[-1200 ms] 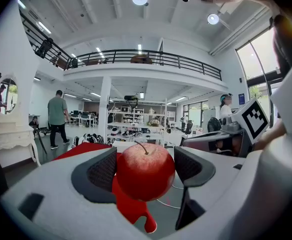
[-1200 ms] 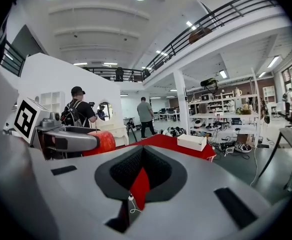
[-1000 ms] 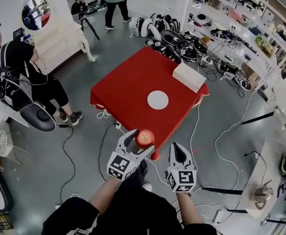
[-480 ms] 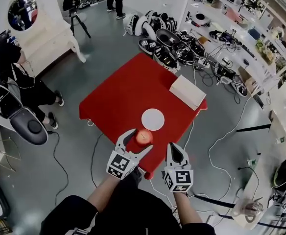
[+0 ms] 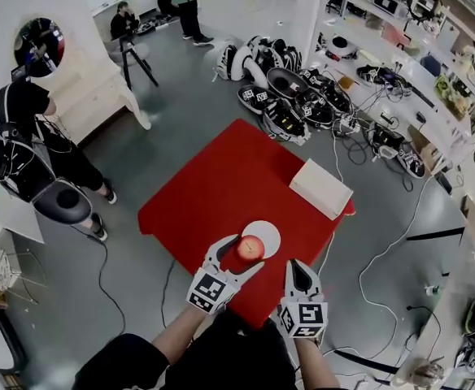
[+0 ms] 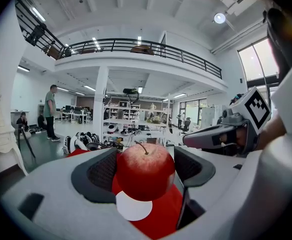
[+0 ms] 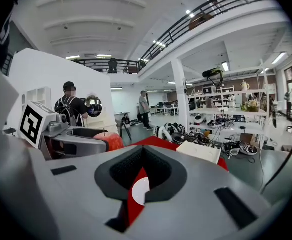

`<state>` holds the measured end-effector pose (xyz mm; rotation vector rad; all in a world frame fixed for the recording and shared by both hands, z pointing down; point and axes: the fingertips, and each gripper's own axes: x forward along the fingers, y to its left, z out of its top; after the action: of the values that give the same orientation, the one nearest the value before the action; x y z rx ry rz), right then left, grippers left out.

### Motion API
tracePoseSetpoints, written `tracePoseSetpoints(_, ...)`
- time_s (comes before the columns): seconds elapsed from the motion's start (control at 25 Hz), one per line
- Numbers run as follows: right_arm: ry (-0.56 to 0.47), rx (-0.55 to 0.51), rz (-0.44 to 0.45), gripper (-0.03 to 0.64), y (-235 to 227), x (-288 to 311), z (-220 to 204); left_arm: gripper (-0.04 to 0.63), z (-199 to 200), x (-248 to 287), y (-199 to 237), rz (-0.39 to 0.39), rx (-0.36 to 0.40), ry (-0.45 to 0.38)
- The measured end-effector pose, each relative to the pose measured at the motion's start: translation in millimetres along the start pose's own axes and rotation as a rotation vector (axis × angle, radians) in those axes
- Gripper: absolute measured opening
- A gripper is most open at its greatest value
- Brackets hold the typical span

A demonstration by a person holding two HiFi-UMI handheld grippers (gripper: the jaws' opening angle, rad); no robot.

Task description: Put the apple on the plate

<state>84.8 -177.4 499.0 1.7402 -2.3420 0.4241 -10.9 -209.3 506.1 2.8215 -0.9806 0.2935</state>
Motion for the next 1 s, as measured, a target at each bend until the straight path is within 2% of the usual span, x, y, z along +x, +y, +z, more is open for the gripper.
tracePoseSetpoints(0.32, -0.044, 0.0, 0.07, 0.009, -23, 19, 23, 0.357, 13, 23, 6, 0.073, 0.012, -0.004)
tracePoseSetpoints(0.64, -0.015, -0.006, 0.087, 0.009, -32, 28, 21, 0.357, 11, 48, 29, 0.106, 0.019, -0.032)
tracePoseSetpoints(1.0, 0.033, -0.001, 0.057, 0.009, -42, 28, 8, 0.357, -23, 80, 47, 0.099, 0.038, -0.014)
